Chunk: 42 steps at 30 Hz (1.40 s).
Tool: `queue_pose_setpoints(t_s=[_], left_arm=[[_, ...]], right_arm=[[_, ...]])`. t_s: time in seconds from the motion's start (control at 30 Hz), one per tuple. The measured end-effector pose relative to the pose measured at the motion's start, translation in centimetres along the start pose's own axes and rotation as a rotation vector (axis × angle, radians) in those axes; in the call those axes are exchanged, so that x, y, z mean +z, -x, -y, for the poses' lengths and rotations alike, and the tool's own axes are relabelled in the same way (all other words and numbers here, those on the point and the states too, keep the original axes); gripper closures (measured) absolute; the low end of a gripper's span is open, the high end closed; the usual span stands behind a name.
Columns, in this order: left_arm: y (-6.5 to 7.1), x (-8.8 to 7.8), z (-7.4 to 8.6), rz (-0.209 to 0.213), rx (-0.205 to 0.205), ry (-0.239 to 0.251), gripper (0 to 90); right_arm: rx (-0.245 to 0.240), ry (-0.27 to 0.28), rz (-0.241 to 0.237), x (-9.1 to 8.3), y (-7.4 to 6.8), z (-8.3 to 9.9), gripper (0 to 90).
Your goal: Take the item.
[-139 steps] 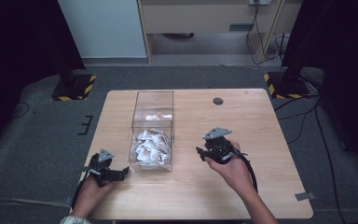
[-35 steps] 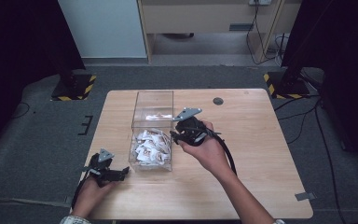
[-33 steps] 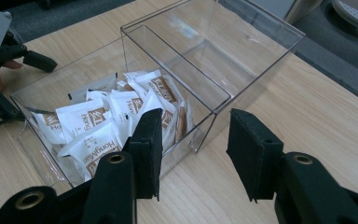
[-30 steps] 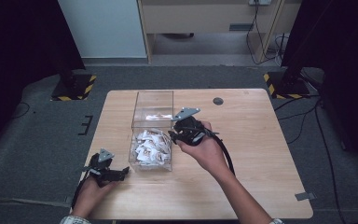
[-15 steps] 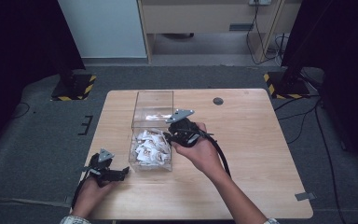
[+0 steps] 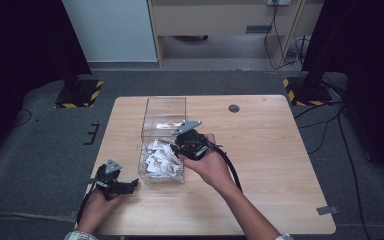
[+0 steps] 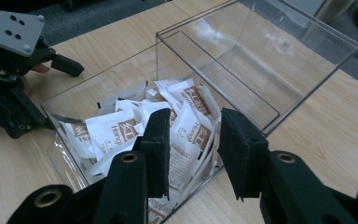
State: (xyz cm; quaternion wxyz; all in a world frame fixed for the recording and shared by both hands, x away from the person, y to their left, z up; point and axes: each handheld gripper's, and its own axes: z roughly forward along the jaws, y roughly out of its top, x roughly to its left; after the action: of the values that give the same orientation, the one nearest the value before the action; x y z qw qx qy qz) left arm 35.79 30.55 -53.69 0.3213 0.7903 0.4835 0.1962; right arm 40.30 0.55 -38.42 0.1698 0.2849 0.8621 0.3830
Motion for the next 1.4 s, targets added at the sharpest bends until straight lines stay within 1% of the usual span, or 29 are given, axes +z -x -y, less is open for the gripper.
queue_pose_setpoints(t_s=[0.3,0.33,0.53,0.87,1.03,1.4], left_arm=[[0.0,0.0,0.0,0.000,0.000,0.000,0.0],[0.0,0.0,0.0,0.000,0.000,0.000,0.0],[0.0,0.0,0.0,0.000,0.000,0.000,0.0],[0.0,0.0,0.0,0.000,0.000,0.000,0.0],[0.0,0.0,0.0,0.000,0.000,0.000,0.0],[0.0,0.0,0.0,0.000,0.000,0.000,0.0]], right_arm=[[-0.008,-0.005,-0.025,0.7,-0.7,0.0,66.6],[-0.013,-0.009,-0.028,0.8,-0.8,0.0,67.0],[-0.007,-0.020,-0.037,1.9,-1.1,0.4,68.2],[0.002,-0.045,-0.048,3.7,-1.4,1.0,68.9],[0.007,-0.059,-0.050,4.5,-1.3,1.4,69.7],[0.021,-0.082,-0.061,5.7,-1.3,2.1,72.5]])
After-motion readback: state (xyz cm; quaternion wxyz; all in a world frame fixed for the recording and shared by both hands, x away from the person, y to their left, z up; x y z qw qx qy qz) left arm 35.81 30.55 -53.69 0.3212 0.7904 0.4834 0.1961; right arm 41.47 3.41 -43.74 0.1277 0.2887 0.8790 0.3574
